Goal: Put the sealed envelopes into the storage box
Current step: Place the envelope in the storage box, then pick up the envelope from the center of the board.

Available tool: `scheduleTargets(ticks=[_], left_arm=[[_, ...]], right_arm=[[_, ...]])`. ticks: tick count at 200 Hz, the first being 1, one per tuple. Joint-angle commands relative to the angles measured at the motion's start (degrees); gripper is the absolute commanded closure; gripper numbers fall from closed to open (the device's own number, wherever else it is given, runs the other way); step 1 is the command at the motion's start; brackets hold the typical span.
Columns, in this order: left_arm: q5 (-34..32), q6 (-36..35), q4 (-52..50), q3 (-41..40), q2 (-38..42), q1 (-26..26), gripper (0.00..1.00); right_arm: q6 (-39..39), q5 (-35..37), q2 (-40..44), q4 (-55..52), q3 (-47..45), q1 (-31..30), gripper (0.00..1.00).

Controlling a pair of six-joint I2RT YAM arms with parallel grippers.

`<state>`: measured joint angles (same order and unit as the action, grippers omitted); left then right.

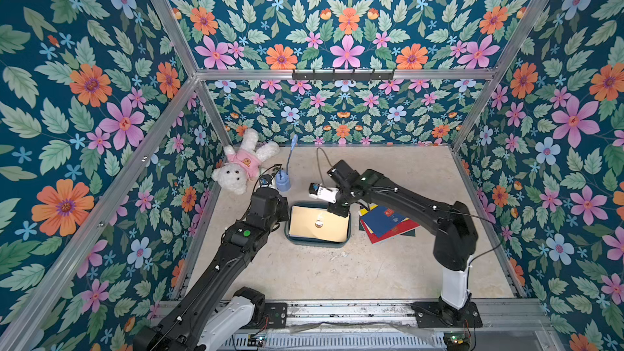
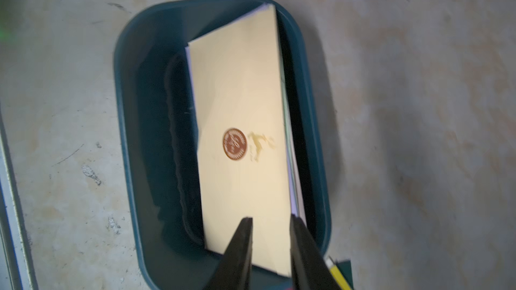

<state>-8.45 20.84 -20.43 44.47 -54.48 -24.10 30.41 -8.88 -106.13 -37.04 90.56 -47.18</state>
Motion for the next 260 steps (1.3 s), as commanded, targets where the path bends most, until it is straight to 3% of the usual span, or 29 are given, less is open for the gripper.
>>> scheduleTargets(ticks=[1,17,36,60,91,119,160,189,260], left_arm=[[6.68,1.36,5.31,0.89,-3.28,0.02,0.48],[10.25,1.77,7.19,2.72,-7.97,-0.07,0.53],[14.74,1.95,9.84,5.77,-15.54,-0.84,0.57],[16.46,1.3,10.93,12.36,-25.63,-4.24,0.57],[19.25,-1.5,8.91,24.95,-40.65,-10.52,0.53],[27.97,-3.8,5.3,38.28,-54.22,-14.64,0.5],[34.21,-3.69,1.9,52.25,-69.71,-16.83,0.52],[39.42,-1.0,4.43,55.47,-74.29,-16.86,0.53],[38.41,-3.06,-0.66,61.92,-80.35,-18.33,0.55]], right_arm=[[-20.19,0.66,7.9,20.76,-11.25,4.93,0.68],[-34.95,1.77,15.58,28.39,-22.06,12.11,0.67],[-47.13,-0.72,24.93,38.54,-36.95,20.34,0.65],[-56.71,0.11,34.92,46.96,-51.41,28.14,0.6],[-64.86,0.41,41.05,50.96,-61.55,34.43,0.56],[-71.01,2.97,42.85,51.78,-65.7,34.96,0.5],[-75.67,0.16,39.29,54.92,-67.89,35.47,0.49],[-76.78,-0.61,36.72,56.88,-68.16,36.1,0.49],[-77.16,-3.91,28.04,58.04,-66.39,39.81,0.5]])
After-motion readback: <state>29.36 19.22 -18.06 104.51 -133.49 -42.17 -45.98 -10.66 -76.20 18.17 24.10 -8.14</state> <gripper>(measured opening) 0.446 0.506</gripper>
